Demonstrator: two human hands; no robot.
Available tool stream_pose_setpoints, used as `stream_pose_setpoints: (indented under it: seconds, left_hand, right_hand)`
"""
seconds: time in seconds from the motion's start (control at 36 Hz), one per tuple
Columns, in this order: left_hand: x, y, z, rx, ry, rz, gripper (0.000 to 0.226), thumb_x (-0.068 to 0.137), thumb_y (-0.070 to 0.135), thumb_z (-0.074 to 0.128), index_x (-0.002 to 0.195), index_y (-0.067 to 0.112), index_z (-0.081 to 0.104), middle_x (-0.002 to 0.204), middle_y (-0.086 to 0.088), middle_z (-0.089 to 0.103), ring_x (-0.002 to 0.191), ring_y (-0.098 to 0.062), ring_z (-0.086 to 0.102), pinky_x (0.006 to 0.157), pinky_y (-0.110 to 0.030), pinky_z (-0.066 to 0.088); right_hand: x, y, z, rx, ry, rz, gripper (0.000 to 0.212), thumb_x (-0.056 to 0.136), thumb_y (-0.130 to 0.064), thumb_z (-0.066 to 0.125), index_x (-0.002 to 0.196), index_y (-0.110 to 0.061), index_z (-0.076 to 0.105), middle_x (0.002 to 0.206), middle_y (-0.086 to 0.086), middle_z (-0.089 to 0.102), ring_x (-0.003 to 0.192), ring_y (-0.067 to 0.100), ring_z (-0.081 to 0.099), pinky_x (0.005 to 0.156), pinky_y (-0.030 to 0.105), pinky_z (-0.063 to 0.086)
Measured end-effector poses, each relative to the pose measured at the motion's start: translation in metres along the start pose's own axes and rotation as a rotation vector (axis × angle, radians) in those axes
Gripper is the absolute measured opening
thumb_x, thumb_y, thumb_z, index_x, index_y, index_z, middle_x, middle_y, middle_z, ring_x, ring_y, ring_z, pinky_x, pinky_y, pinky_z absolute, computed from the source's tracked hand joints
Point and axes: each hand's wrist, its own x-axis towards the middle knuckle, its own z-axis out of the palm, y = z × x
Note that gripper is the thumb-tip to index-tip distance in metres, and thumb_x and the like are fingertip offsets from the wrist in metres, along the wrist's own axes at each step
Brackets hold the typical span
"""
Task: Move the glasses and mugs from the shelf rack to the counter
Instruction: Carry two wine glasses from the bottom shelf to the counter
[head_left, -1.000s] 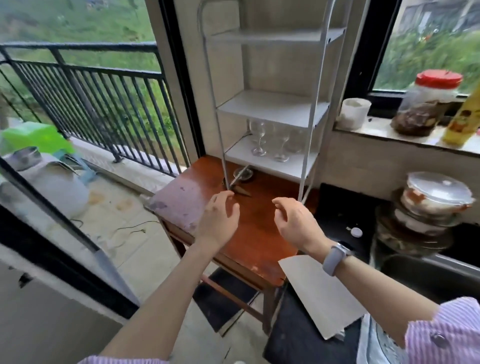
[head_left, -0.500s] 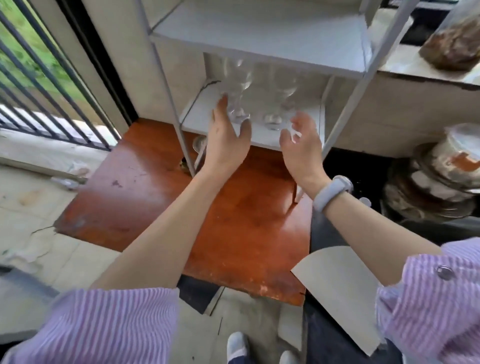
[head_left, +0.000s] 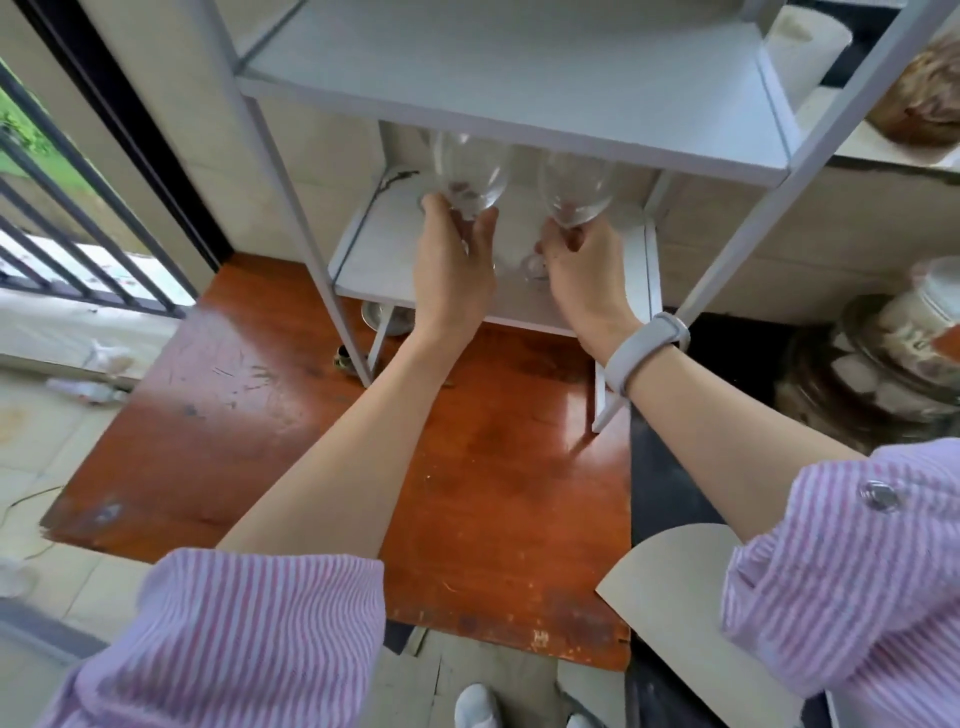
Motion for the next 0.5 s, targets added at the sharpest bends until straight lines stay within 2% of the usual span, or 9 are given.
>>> stream_pose_setpoints:
  seconds: [0.08,0.17,0.19,0.25,0.31,0.36,0.42,0.5]
  left_hand:
    - [-0.014,0.006,-0.008,0.000,0.002,0.011,0.007,0.094,0.017,0.048,0.094,0.013,0.042,0.069,0.015,0.043,0.059,0.014,0.046,0.057,-0.005,0.037]
    - [-0.034,0.011,-0.021,0.011,-0.001,-0.003,0.006,0.094,0.021,0.048,0.094,0.016,0.045,0.067,0.014,0.047,0.058,0.008,0.050,0.055,-0.008,0.039]
    - [-0.042,0.012,-0.026,-0.002,-0.010,-0.024,0.006,0.094,0.023,0.048,0.093,0.018,0.045,0.066,0.012,0.049,0.058,0.002,0.053,0.054,-0.013,0.042]
    - [-0.062,0.013,-0.035,-0.048,-0.038,-0.093,0.008,0.093,0.027,0.049,0.087,0.023,0.045,0.062,0.009,0.052,0.055,-0.014,0.057,0.054,-0.035,0.049]
    - [-0.085,0.015,-0.042,-0.079,-0.067,-0.149,0.012,0.093,0.029,0.049,0.081,0.030,0.046,0.059,0.010,0.052,0.050,-0.016,0.056,0.052,-0.040,0.049]
    - [-0.108,0.015,-0.047,-0.057,-0.089,-0.183,0.015,0.092,0.032,0.050,0.078,0.033,0.046,0.058,0.009,0.053,0.049,-0.012,0.056,0.050,-0.033,0.050]
    - [-0.129,0.017,-0.048,-0.075,-0.127,-0.209,0.014,0.091,0.033,0.051,0.078,0.034,0.048,0.058,0.009,0.054,0.046,-0.004,0.055,0.048,-0.021,0.048]
    - [-0.158,0.023,-0.043,-0.069,-0.217,-0.216,0.012,0.091,0.030,0.053,0.082,0.037,0.049,0.065,0.007,0.057,0.050,-0.002,0.057,0.045,-0.008,0.042]
  right_hand:
    - [-0.011,0.000,-0.002,0.073,-0.023,-0.003,0.010,0.092,-0.011,0.044,0.087,-0.005,0.050,0.072,0.015,0.056,0.066,0.027,0.059,0.065,0.034,0.051]
    - [-0.034,0.000,-0.007,0.062,0.013,-0.048,0.008,0.093,-0.014,0.046,0.088,-0.008,0.048,0.068,0.001,0.051,0.060,0.013,0.052,0.051,0.010,0.043]
    - [-0.043,0.001,-0.010,0.056,0.015,-0.064,0.010,0.093,-0.016,0.046,0.087,-0.009,0.049,0.068,0.000,0.050,0.059,0.012,0.050,0.051,0.009,0.041]
    - [-0.064,0.001,-0.018,0.067,-0.018,-0.074,0.015,0.094,-0.018,0.047,0.089,-0.004,0.051,0.067,0.000,0.050,0.057,0.012,0.052,0.051,0.012,0.043]
    - [-0.086,0.004,-0.026,0.092,-0.079,-0.055,0.018,0.094,-0.022,0.048,0.087,-0.005,0.053,0.064,0.003,0.051,0.057,0.022,0.056,0.052,0.021,0.047]
    - [-0.108,0.012,-0.037,0.115,-0.134,-0.002,0.015,0.093,-0.025,0.049,0.082,-0.017,0.053,0.061,0.005,0.049,0.055,0.028,0.052,0.055,0.033,0.049]
    - [-0.130,0.021,-0.048,0.094,-0.156,0.033,0.013,0.092,-0.025,0.050,0.080,-0.021,0.052,0.060,0.005,0.048,0.053,0.019,0.049,0.055,0.035,0.048]
    - [-0.159,0.034,-0.068,0.062,-0.121,0.046,0.014,0.092,-0.024,0.052,0.078,-0.020,0.052,0.057,0.001,0.051,0.048,0.002,0.050,0.049,0.012,0.042]
